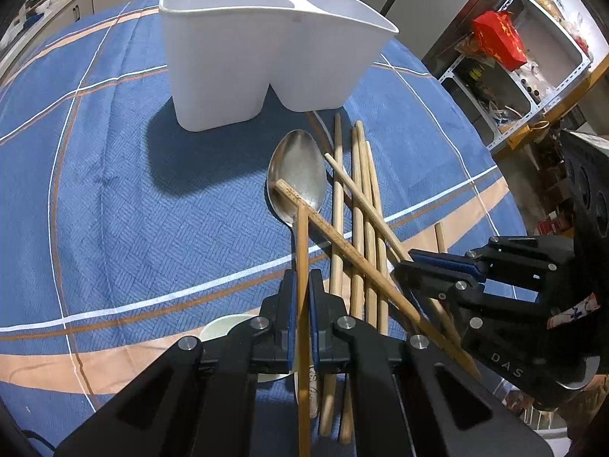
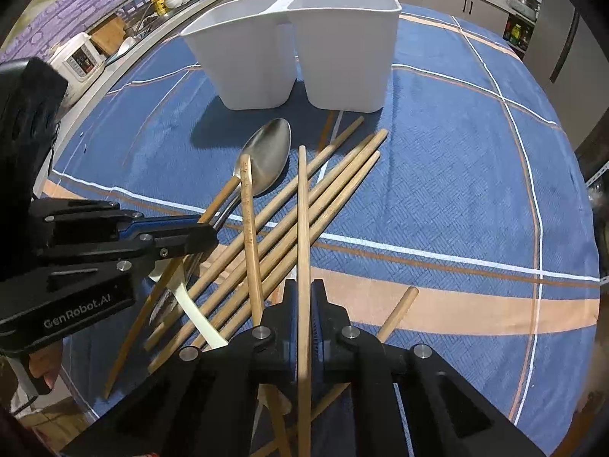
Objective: Organize utensils
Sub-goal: 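Lift the chopsticks and drop them into the holder with both tools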
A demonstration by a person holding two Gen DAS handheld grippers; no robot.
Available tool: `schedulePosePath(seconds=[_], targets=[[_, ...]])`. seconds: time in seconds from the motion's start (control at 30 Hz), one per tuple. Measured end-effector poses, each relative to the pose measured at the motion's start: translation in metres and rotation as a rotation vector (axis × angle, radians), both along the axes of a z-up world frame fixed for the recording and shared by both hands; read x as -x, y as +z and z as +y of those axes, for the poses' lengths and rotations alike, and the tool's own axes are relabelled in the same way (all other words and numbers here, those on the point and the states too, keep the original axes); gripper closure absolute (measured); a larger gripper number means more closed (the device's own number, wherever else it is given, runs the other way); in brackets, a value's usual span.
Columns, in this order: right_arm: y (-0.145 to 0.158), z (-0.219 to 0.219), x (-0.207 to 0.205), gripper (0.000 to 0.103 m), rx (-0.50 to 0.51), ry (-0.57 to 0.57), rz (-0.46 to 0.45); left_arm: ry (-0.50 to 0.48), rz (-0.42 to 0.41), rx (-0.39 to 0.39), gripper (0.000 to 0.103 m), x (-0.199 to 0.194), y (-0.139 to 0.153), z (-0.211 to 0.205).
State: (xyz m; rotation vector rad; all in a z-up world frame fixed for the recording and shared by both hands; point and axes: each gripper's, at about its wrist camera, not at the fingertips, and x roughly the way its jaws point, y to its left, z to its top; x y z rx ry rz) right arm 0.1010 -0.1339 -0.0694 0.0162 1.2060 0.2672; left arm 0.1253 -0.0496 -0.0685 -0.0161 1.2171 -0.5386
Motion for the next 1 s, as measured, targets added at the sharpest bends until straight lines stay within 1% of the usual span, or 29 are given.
schedulePosePath(seconds=[0.03, 0.1, 0.17, 0.27, 0.33, 0.5, 0.57, 0.67, 0.73, 0.87, 0.9, 1.0], targets=[[0.002, -0.015, 0.004, 0.096, -0.007, -0.007, -0.006, 0.012, -0.008, 0.005, 0.098, 0.001, 0.002, 0.000], [0.008, -0.026, 0.009, 0.096, -0.040, -0.035, -0.032, 0.034, -0.030, 0.027, 0.098, 0.005, 0.009, 0.003], [0.017, -0.037, 0.015, 0.096, -0.092, -0.067, -0.064, 0.055, -0.062, 0.048, 0.098, 0.010, 0.023, 0.009], [0.034, -0.049, 0.027, 0.096, -0.144, -0.105, -0.127, 0.079, -0.127, 0.080, 0.098, 0.020, 0.050, 0.018], [0.047, -0.055, 0.037, 0.096, -0.180, -0.128, -0.169, 0.095, -0.187, 0.102, 0.098, 0.033, 0.072, 0.026], [0.073, -0.064, 0.056, 0.096, -0.250, -0.171, -0.245, 0.132, -0.298, 0.143, 0.098, 0.062, 0.117, 0.039], [0.085, -0.068, 0.062, 0.096, -0.274, -0.187, -0.278, 0.147, -0.327, 0.155, 0.098, 0.069, 0.130, 0.042], [0.107, -0.072, 0.060, 0.096, -0.309, -0.208, -0.339, 0.184, -0.362, 0.188, 0.098, 0.072, 0.151, 0.052], [0.125, -0.074, 0.054, 0.096, -0.333, -0.214, -0.390, 0.210, -0.395, 0.212, 0.098, 0.067, 0.167, 0.061], [0.159, -0.079, 0.029, 0.096, -0.397, -0.230, -0.480, 0.264, -0.486, 0.227, 0.098, 0.037, 0.199, 0.067], [0.166, -0.079, 0.017, 0.096, -0.417, -0.236, -0.505, 0.279, -0.508, 0.230, 0.098, 0.027, 0.205, 0.067], [0.181, -0.076, -0.018, 0.096, -0.429, -0.258, -0.562, 0.327, -0.574, 0.236, 0.098, -0.010, 0.220, 0.061]])
